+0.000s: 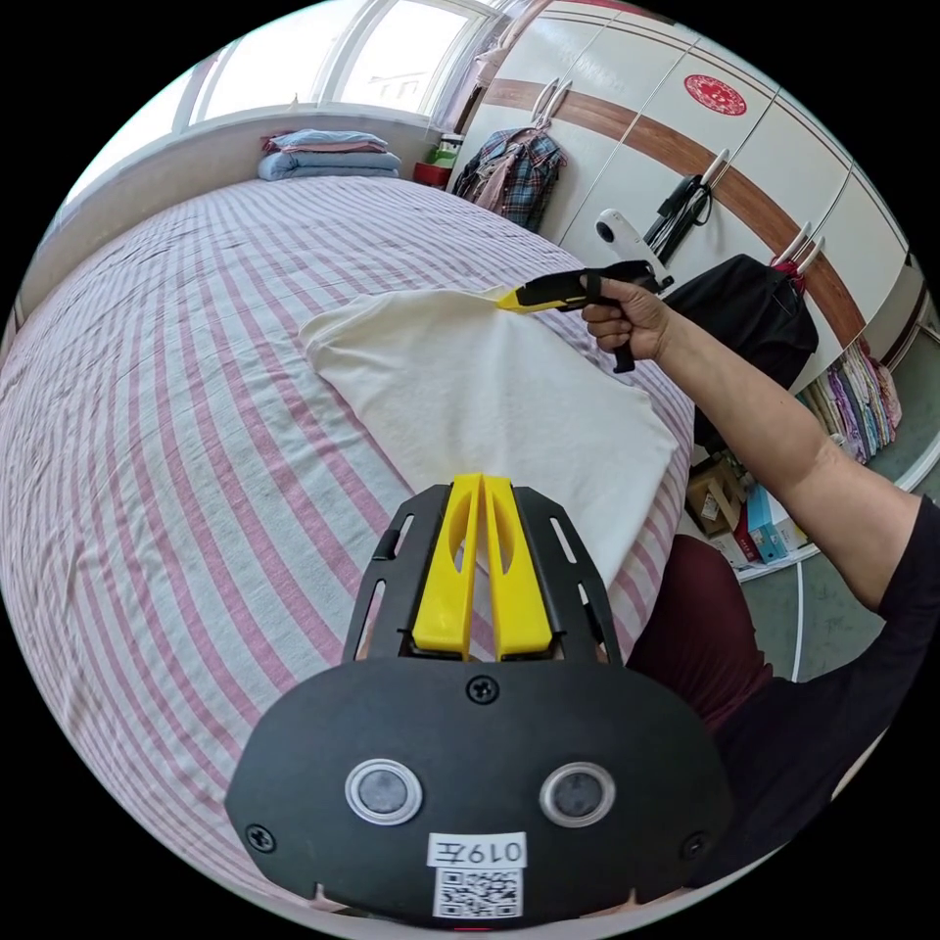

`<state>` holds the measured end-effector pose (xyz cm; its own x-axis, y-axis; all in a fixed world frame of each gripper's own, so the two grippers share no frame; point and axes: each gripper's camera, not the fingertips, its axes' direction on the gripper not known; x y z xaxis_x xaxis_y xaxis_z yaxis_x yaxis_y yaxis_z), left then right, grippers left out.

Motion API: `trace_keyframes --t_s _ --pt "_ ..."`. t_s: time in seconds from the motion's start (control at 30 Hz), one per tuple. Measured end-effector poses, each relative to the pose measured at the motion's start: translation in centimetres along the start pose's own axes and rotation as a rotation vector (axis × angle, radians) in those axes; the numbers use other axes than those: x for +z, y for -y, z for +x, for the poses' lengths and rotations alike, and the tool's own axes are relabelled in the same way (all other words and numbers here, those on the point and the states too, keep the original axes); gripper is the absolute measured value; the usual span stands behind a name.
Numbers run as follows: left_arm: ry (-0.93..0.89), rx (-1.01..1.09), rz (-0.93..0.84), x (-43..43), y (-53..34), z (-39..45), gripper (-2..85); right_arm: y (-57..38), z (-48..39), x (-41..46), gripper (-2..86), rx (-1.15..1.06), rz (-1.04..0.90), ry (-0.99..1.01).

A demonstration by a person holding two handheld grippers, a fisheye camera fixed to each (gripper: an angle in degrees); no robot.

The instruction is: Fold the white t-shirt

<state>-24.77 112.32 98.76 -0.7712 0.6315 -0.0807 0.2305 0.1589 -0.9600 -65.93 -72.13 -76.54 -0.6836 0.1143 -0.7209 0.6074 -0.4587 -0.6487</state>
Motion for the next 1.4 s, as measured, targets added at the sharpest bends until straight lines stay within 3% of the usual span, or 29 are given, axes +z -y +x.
trace_keyframes --t_s 0.3,0.57,0.77,0.97,1.03,1.17,1.4 --pt "-0.002 -0.001 0.001 0.7 -0.3 -0.2 1.1 -1.1 -2.6 -1.5 6.6 -0.006 0.038 0.064" --pt "-0.002 -0.002 0.000 1.2 -0.7 -0.4 1.2 -0.1 -6.9 0.0 6.0 -0.029 0.029 0.032" --pt "-0.012 -0.006 0.001 1.5 -1.0 -0.9 1.2 1.9 -9.9 1.8 0.2 -0.026 -0.013 -0.048" --pt "-0.030 -0.022 0.000 1.7 -1.4 -1.6 1.2 3.4 -12.3 2.9 1.5 -0.016 -0.022 -0.051" --pt "-0.040 -0.025 0.005 1.7 -1.5 -1.8 1.2 4.4 -15.4 2.2 2.8 -0.088 0.050 -0.156" --pt "-0.043 -0.050 0.028 1.5 -1.9 -2.6 1.1 7.0 -22.9 3.3 0.1 -0.344 0.107 -0.181" --pt "-0.042 -0.055 0.038 1.4 -2.4 -3.2 1.0 14.5 -36.5 15.1 1.6 -0.801 -0.245 -0.289"
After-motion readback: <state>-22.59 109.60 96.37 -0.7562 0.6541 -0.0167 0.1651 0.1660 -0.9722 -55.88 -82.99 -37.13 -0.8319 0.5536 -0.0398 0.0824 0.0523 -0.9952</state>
